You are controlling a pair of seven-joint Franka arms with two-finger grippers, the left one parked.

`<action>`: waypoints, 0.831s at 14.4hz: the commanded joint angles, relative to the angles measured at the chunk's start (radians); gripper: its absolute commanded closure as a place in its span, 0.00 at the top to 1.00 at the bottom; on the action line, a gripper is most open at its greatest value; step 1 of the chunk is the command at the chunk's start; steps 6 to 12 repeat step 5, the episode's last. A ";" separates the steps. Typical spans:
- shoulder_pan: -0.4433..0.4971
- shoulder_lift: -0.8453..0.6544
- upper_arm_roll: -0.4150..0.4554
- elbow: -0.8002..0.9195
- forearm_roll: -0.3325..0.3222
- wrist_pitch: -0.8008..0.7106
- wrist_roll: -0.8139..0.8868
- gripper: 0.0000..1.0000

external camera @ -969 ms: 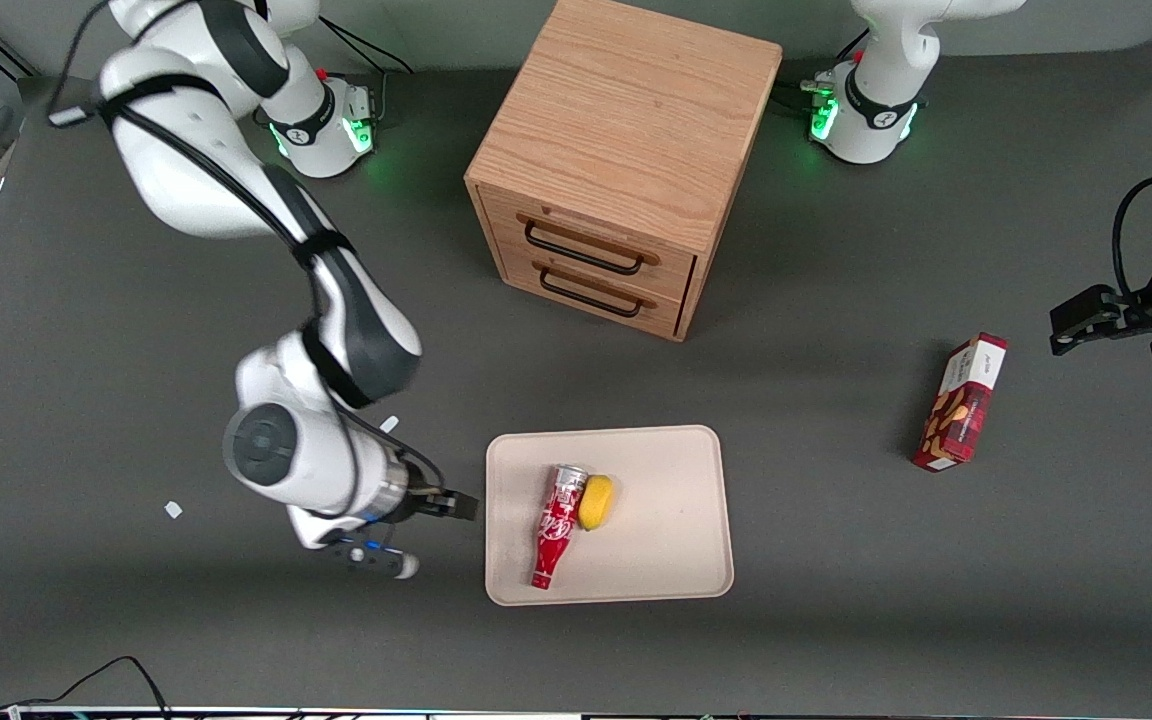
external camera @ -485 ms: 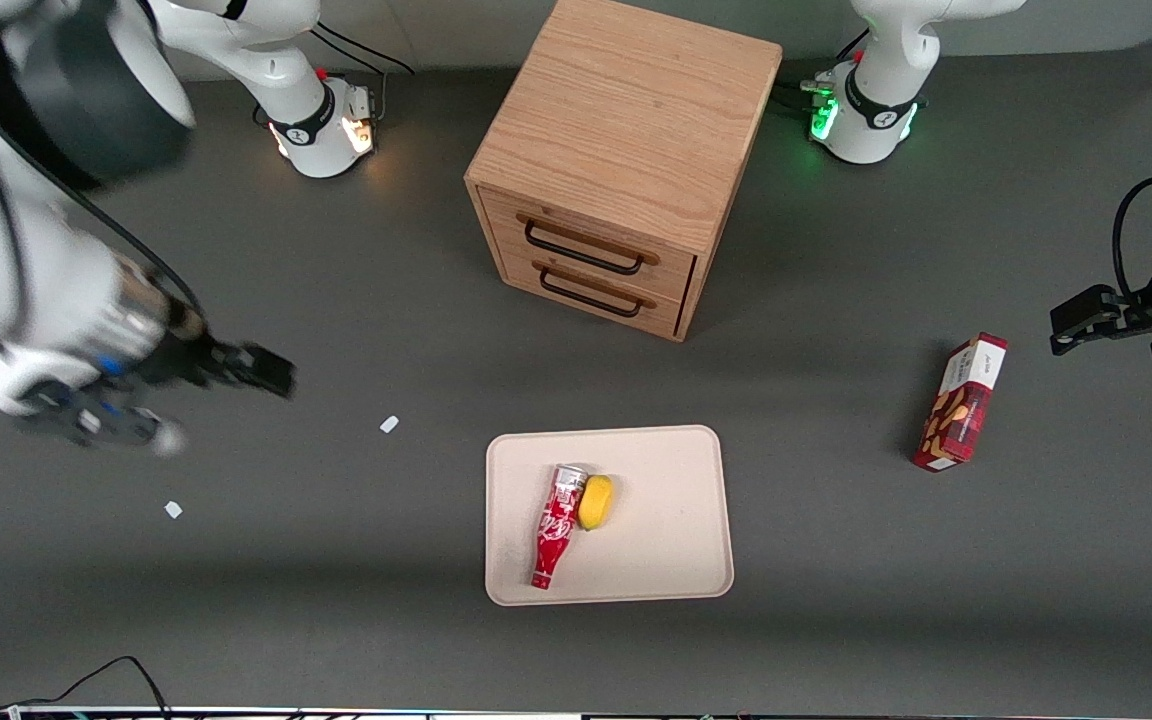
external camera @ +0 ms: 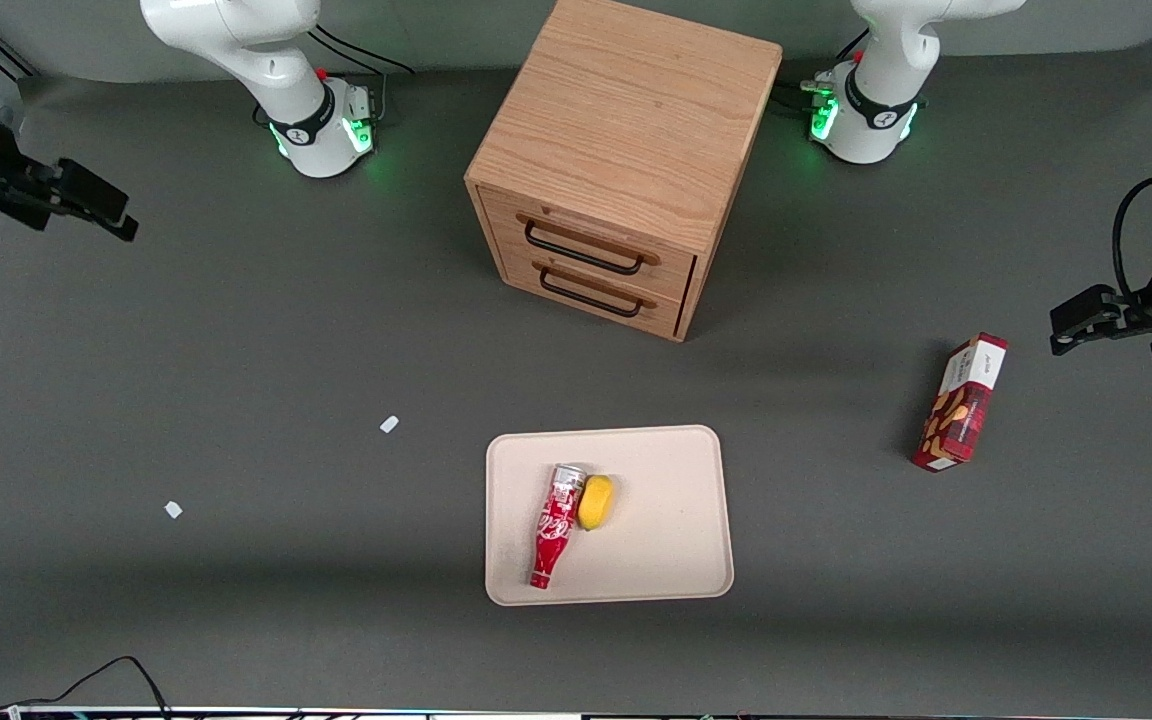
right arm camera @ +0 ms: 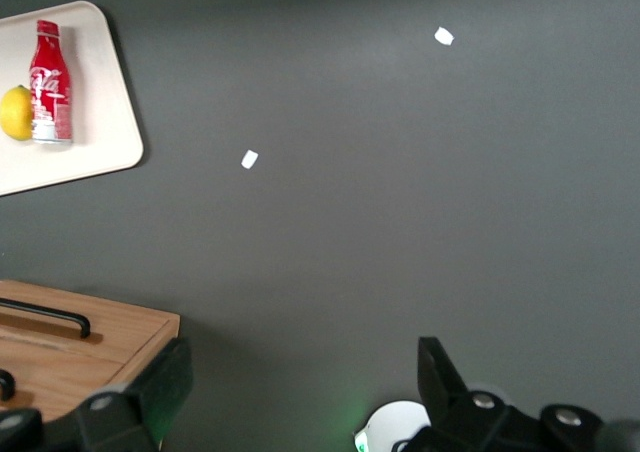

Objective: Place coke bottle on tray

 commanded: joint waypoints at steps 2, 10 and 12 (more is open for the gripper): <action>-0.001 -0.136 0.000 -0.213 0.014 0.091 -0.014 1.00; 0.002 -0.056 0.000 -0.099 0.017 0.053 0.012 1.00; 0.002 -0.056 0.000 -0.099 0.017 0.053 0.012 1.00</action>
